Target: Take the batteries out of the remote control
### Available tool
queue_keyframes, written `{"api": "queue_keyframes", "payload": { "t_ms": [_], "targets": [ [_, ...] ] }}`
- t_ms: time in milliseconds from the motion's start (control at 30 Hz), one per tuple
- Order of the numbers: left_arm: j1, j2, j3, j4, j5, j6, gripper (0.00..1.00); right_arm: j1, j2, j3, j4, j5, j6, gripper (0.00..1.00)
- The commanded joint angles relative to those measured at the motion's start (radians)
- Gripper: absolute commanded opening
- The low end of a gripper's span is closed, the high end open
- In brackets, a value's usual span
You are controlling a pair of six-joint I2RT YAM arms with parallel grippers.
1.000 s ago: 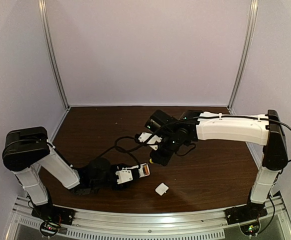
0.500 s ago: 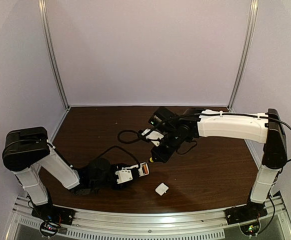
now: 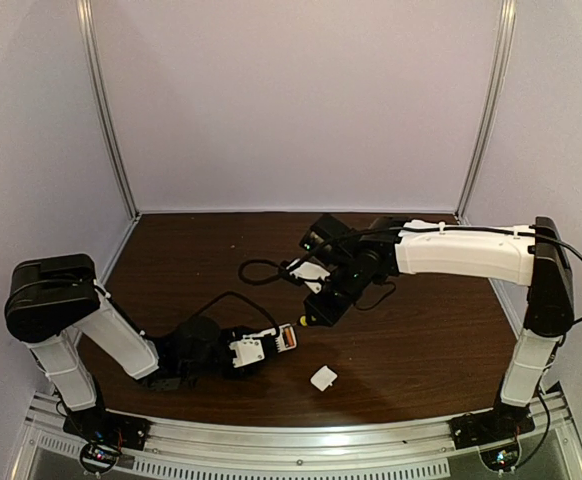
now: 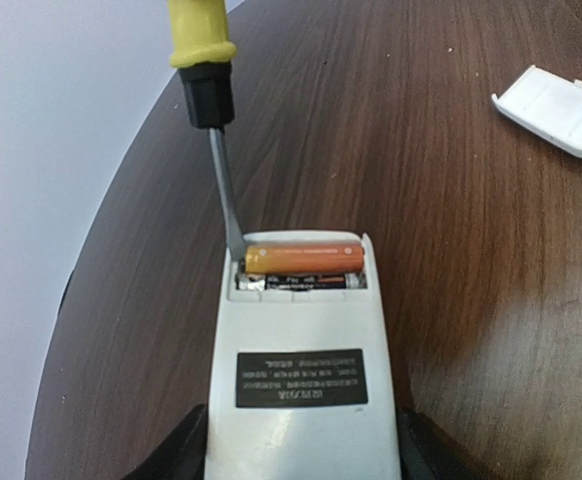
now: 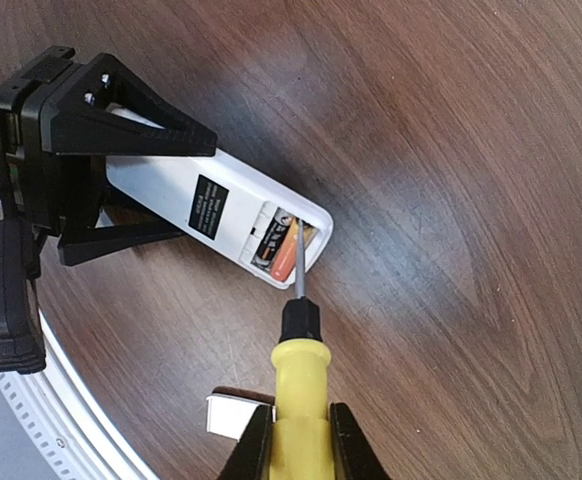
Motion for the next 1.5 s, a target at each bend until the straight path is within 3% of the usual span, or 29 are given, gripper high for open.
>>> {"api": "queue_keyframes", "payload": {
  "t_ms": [0,1467],
  "targets": [
    [-0.007,-0.031,0.002,0.136,-0.028,0.016,0.00,-0.006,0.015,-0.044,-0.077,-0.002,0.018,0.00],
    [-0.007,-0.011,0.009,0.148,-0.065,0.016,0.00,0.033,-0.052,-0.092,-0.135,-0.026,0.045,0.00]
  ]
}}
